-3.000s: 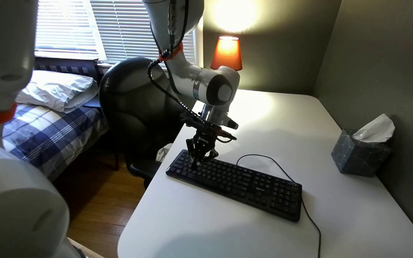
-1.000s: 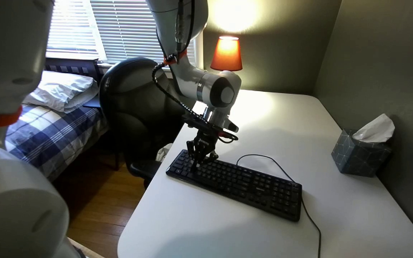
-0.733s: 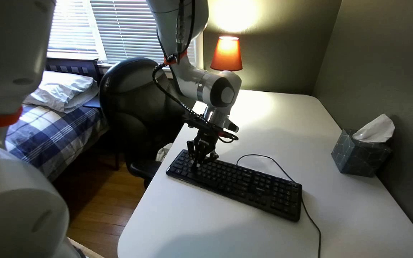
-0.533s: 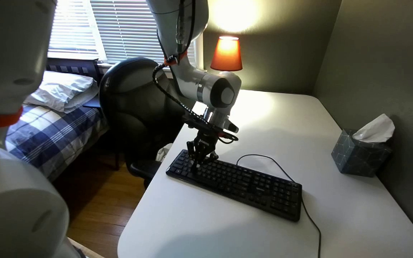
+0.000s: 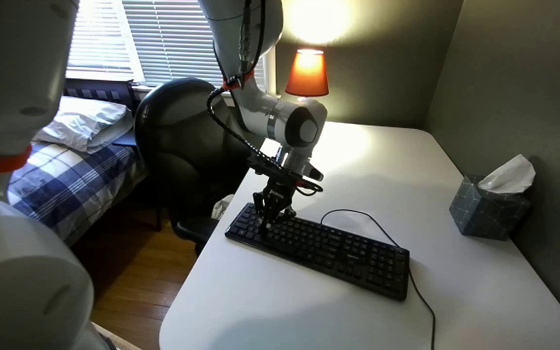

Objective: Press a button on the keyboard

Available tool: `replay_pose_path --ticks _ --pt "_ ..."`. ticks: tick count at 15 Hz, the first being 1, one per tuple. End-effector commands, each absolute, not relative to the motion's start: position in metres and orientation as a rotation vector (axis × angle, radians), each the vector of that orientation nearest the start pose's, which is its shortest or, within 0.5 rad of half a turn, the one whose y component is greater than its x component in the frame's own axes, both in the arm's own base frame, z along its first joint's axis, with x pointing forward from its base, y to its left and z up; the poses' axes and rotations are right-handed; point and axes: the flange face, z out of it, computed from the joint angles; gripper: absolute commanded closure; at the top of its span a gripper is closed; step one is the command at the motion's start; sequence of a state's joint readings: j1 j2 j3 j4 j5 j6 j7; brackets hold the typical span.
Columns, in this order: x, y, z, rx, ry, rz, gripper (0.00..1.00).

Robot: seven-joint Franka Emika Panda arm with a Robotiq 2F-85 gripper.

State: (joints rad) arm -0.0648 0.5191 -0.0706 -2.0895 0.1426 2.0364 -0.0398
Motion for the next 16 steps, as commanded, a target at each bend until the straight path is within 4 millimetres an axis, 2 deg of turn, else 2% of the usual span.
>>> replay_pose_path --ticks 1,16 --pt "0.5103 -0.0645 0.1376 -2.883 0.295 0.87 1.0" --pt "0.5107 -0.0706 0.133 -2.868 0.298 0.882 1.0"
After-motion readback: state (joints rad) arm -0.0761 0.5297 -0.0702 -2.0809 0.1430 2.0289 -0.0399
